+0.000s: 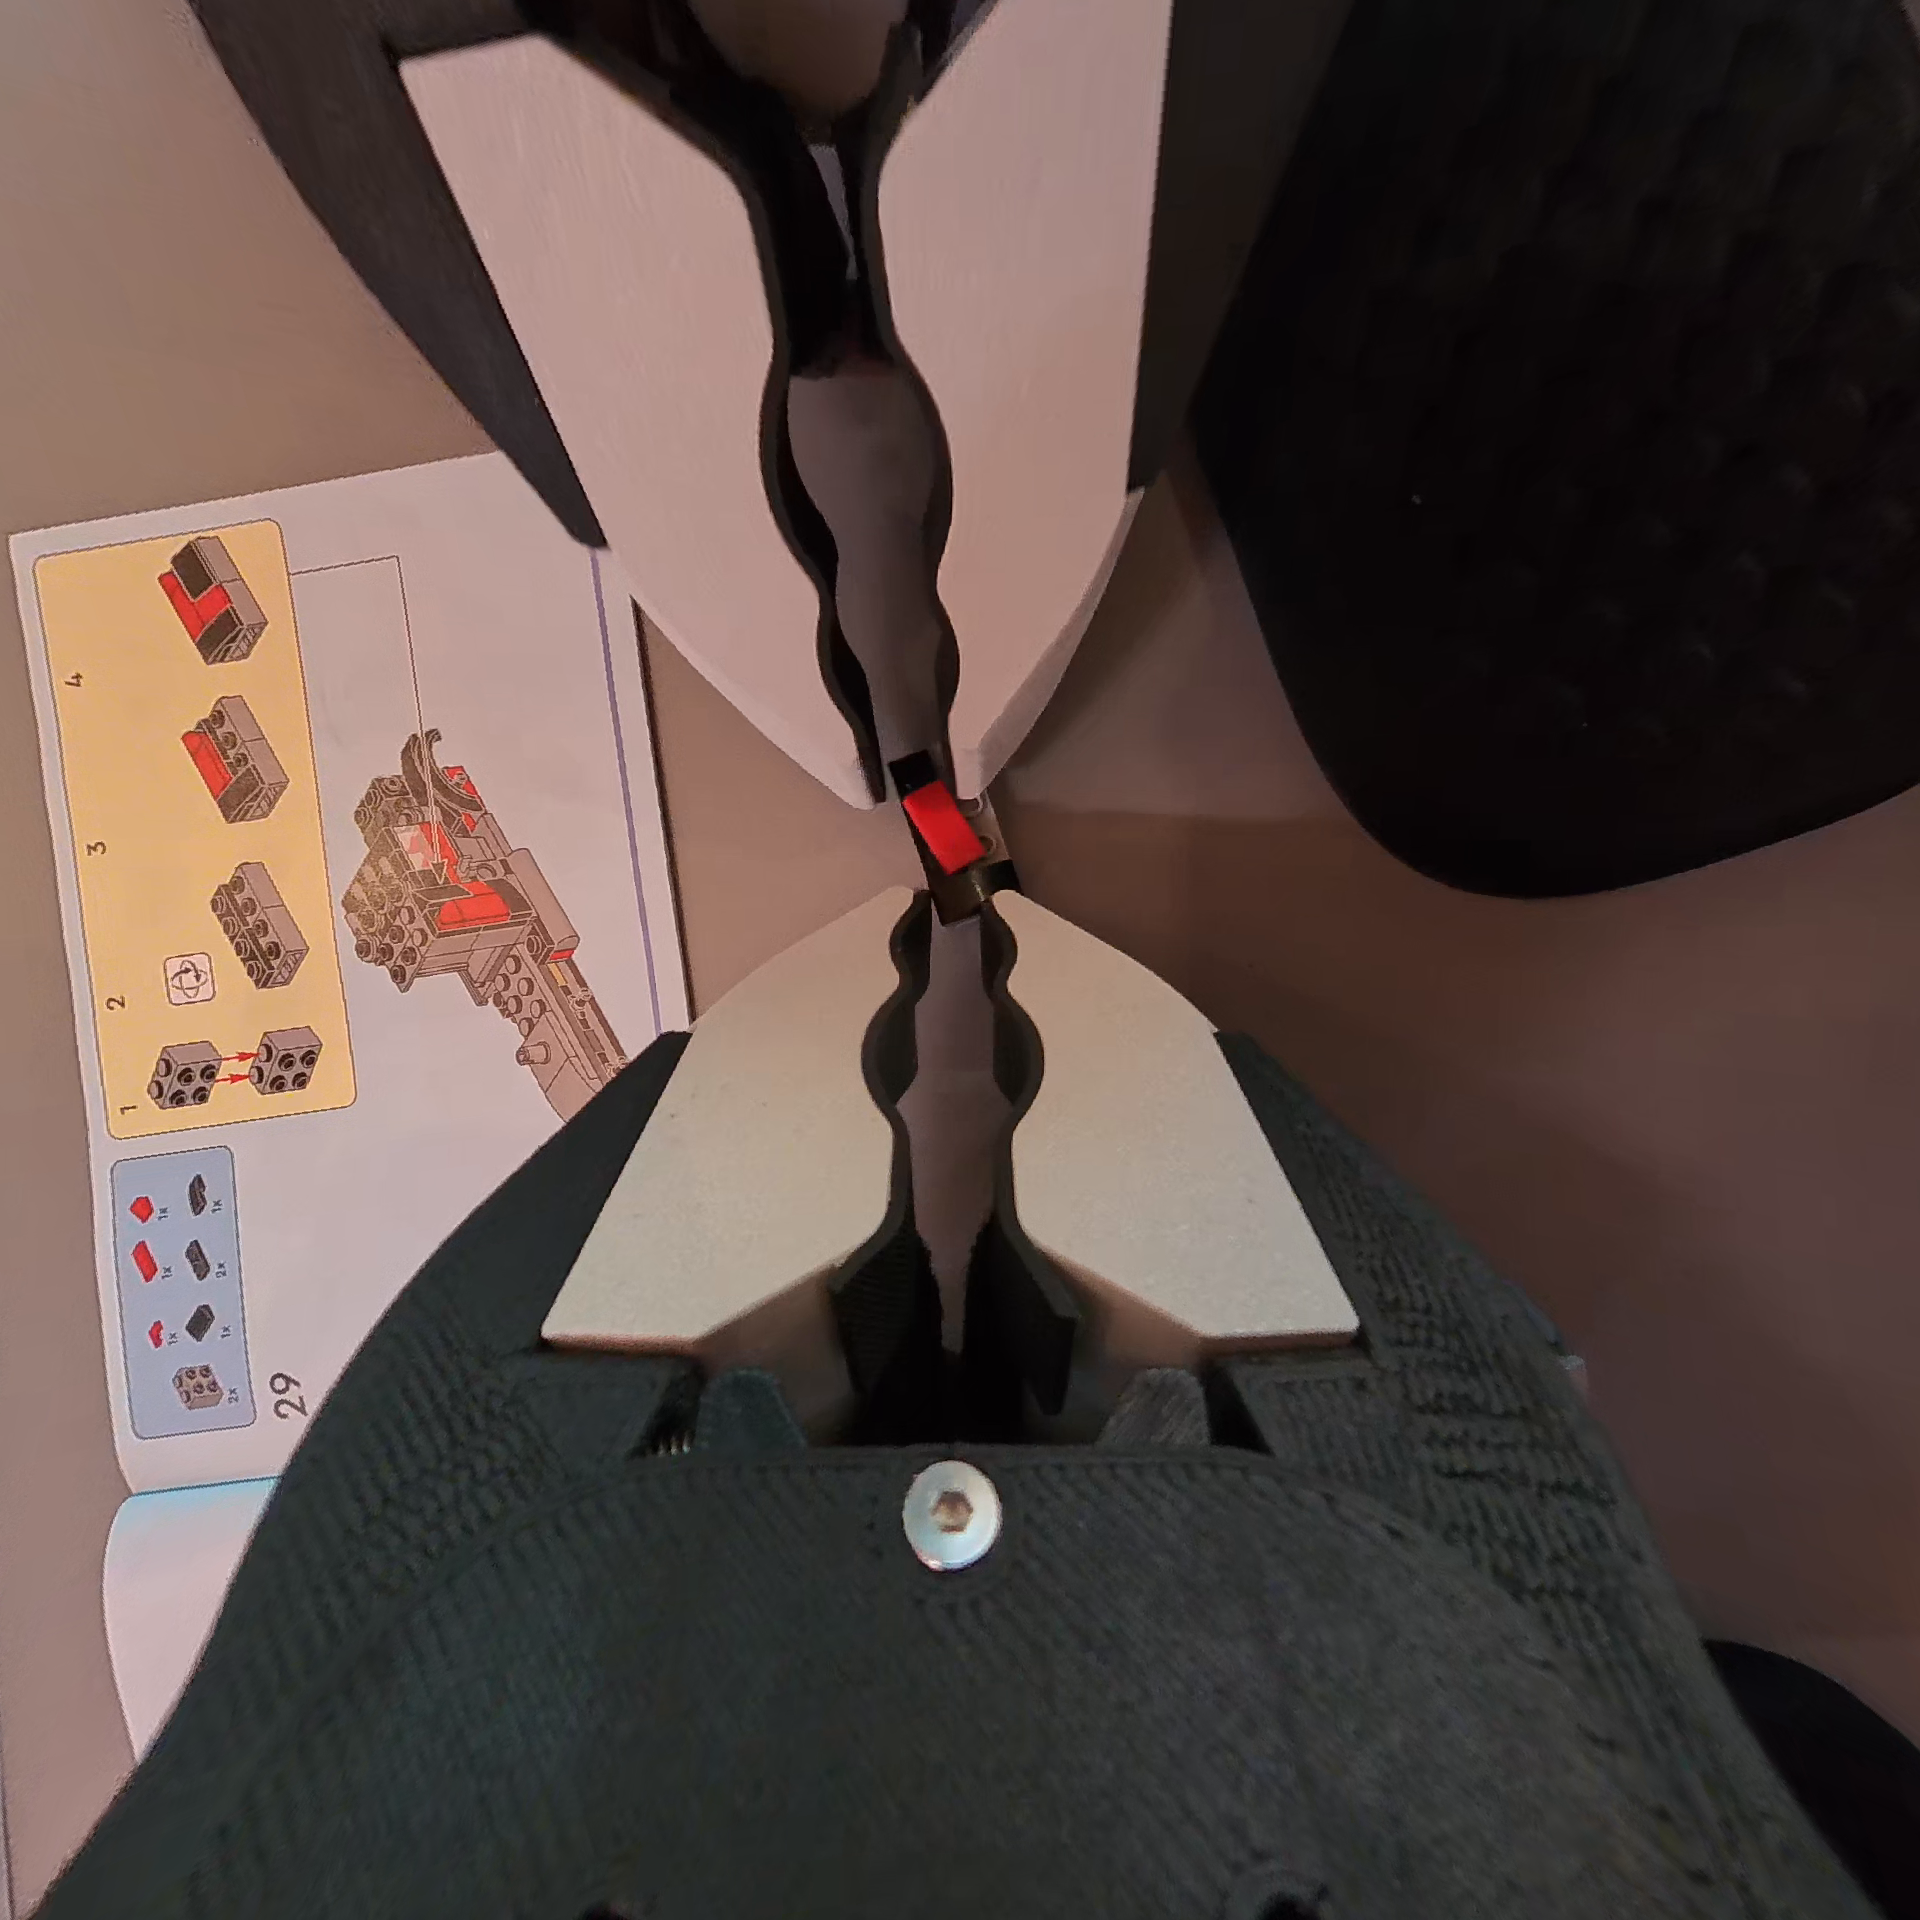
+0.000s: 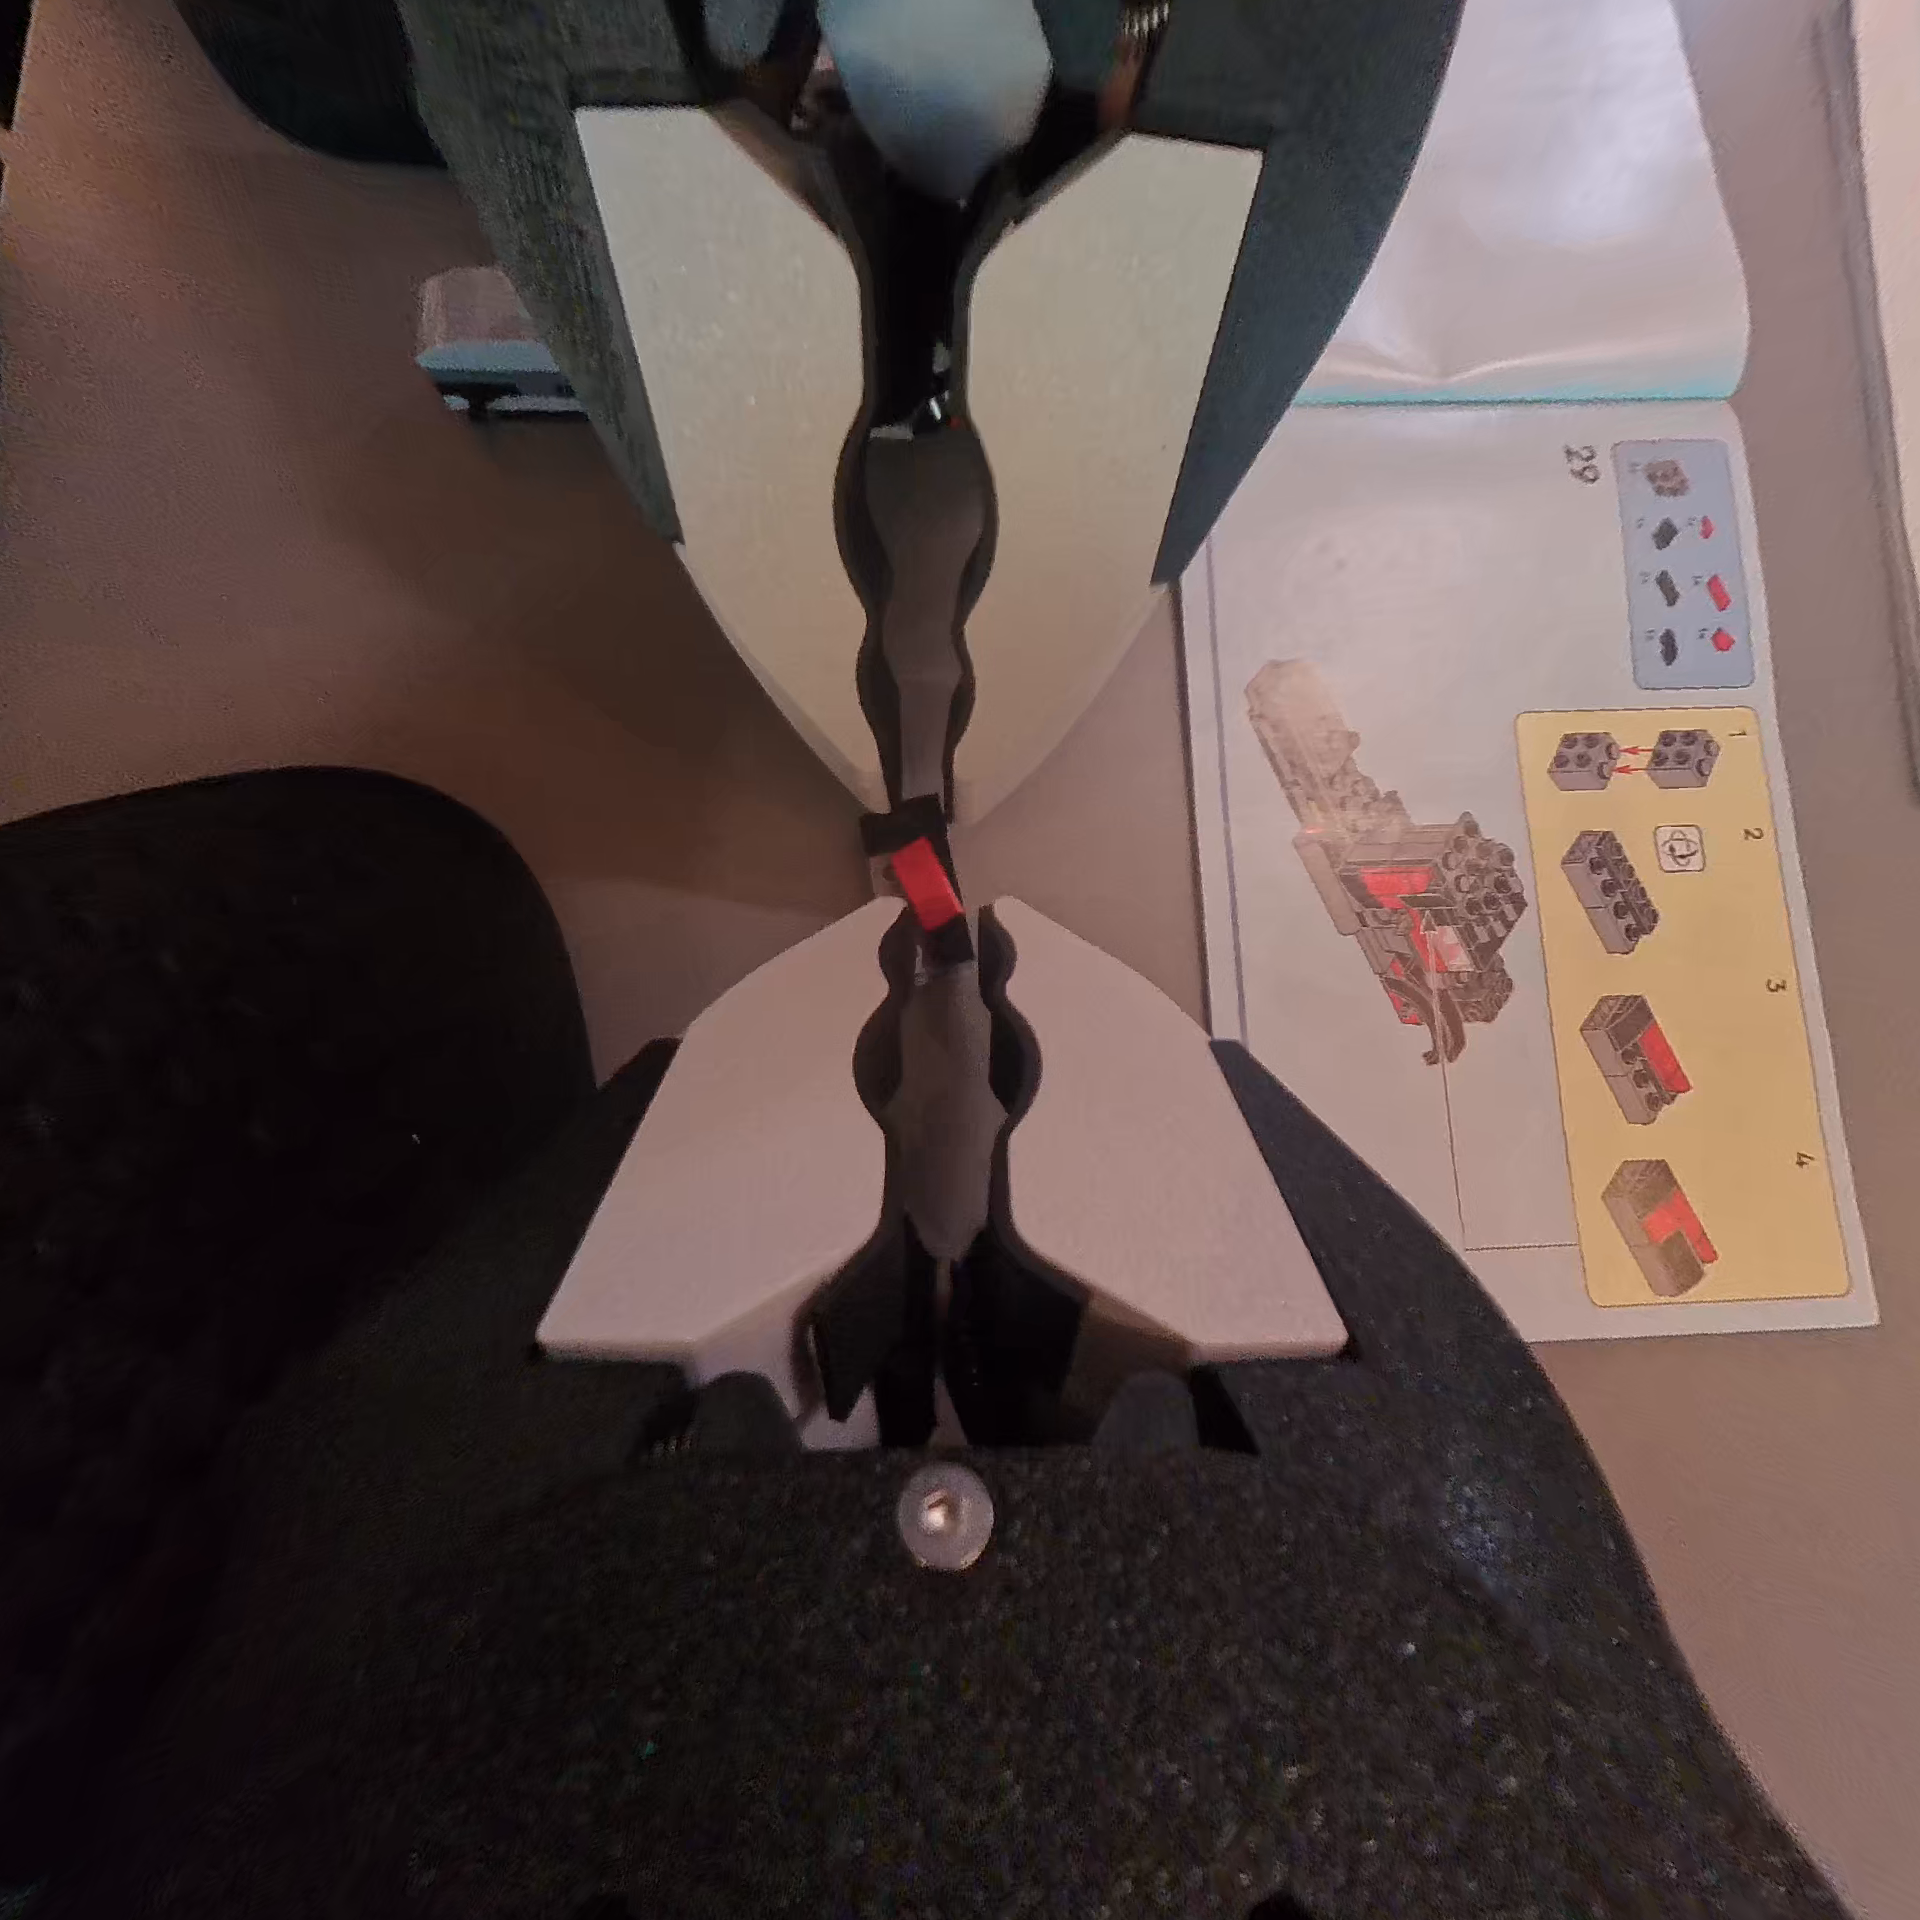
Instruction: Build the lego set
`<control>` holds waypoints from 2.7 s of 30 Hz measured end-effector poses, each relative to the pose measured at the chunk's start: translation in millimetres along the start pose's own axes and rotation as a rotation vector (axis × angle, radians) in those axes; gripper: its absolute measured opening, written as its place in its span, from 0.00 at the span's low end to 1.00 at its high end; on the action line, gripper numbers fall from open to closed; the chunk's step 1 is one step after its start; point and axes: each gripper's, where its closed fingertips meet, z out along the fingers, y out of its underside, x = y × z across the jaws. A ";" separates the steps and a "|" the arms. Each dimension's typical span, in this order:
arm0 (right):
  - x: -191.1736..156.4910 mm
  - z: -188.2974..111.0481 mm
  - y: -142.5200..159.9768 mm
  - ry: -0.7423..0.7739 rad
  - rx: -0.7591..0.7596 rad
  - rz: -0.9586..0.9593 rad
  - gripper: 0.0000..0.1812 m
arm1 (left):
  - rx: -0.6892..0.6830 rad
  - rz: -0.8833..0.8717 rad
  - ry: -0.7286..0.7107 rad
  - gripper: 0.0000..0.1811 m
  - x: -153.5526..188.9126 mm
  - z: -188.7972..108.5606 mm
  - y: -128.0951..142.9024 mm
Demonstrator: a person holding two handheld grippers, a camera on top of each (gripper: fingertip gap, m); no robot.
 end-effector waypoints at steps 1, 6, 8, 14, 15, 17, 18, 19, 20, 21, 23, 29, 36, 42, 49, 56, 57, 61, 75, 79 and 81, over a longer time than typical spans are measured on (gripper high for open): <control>0.3 -1.0 -1.8 0.010 0.017 -0.010 0.06 | 0.000 -0.001 -0.001 0.05 -0.2 -0.1 0.0; -3.0 0.8 -8.7 0.018 0.069 -0.073 0.04 | 0.001 -0.009 0.001 0.05 -0.8 -0.2 1.3; -3.5 3.4 -8.4 0.012 0.066 -0.074 0.03 | 0.000 -0.011 0.001 0.05 -1.0 0.2 1.8; -0.5 6.1 -4.6 -0.004 0.063 -0.017 0.03 | -0.001 -0.008 0.004 0.05 -0.9 1.0 2.1; -0.5 6.0 -4.3 -0.014 0.068 0.004 0.03 | 0.000 -0.009 0.005 0.05 -0.9 1.1 1.9; -0.1 5.7 -4.2 -0.034 0.078 0.044 0.03 | 0.001 -0.008 0.006 0.05 -0.8 1.4 1.9; -0.1 5.5 -4.1 -0.045 0.080 0.058 0.03 | 0.001 -0.006 0.007 0.05 -0.5 1.5 1.7; 0.1 5.4 -4.1 -0.054 0.079 0.067 0.03 | 0.001 -0.005 0.008 0.05 -0.3 1.5 1.6; 0.0 5.4 -4.1 -0.063 0.078 0.072 0.03 | 0.001 -0.003 0.009 0.05 -0.1 1.7 1.5; 0.0 5.5 -4.4 -0.073 0.075 0.075 0.03 | 0.000 -0.002 0.010 0.05 0.1 1.7 1.5; -0.4 5.9 -4.4 -0.098 0.068 0.079 0.04 | 0.002 -0.002 0.011 0.05 0.0 1.7 1.5; 0.3 8.3 -5.6 -0.202 0.055 0.154 0.05 | -0.008 0.001 0.010 0.05 -0.6 2.6 3.4; -4.4 6.3 -2.2 -0.369 0.012 0.349 0.05 | -0.012 0.005 0.020 0.05 0.5 3.9 4.2; -4.3 3.7 1.0 -0.439 0.002 0.434 0.04 | -0.017 0.018 0.020 0.05 1.4 4.2 4.9; -5.0 0.7 3.0 -0.428 0.048 0.520 0.04 | -0.020 0.025 0.020 0.04 1.9 4.7 5.3; -5.3 2.2 2.7 -0.466 0.015 0.622 0.04 | -0.031 0.039 0.010 0.04 1.6 5.4 6.4; -5.8 2.4 2.4 -0.466 0.001 0.626 0.04 | -0.033 0.041 0.009 0.04 1.6 5.5 6.7; -8.2 4.6 1.6 -0.483 -0.036 0.651 0.04 | -0.041 0.049 0.001 0.04 1.4 6.1 7.4; 22.3 -10.3 -18.5 -0.235 0.264 0.520 0.06 | 0.019 0.047 -0.028 0.05 -1.3 -3.1 -0.4; 4.4 -34.6 0.3 -0.038 0.156 0.502 0.12 | 0.108 0.010 -0.082 0.07 -10.7 -20.6 -6.3; -16.0 -36.8 12.9 0.015 0.059 0.529 0.10 | 0.184 -0.017 -0.117 0.07 -13.9 -33.1 -10.6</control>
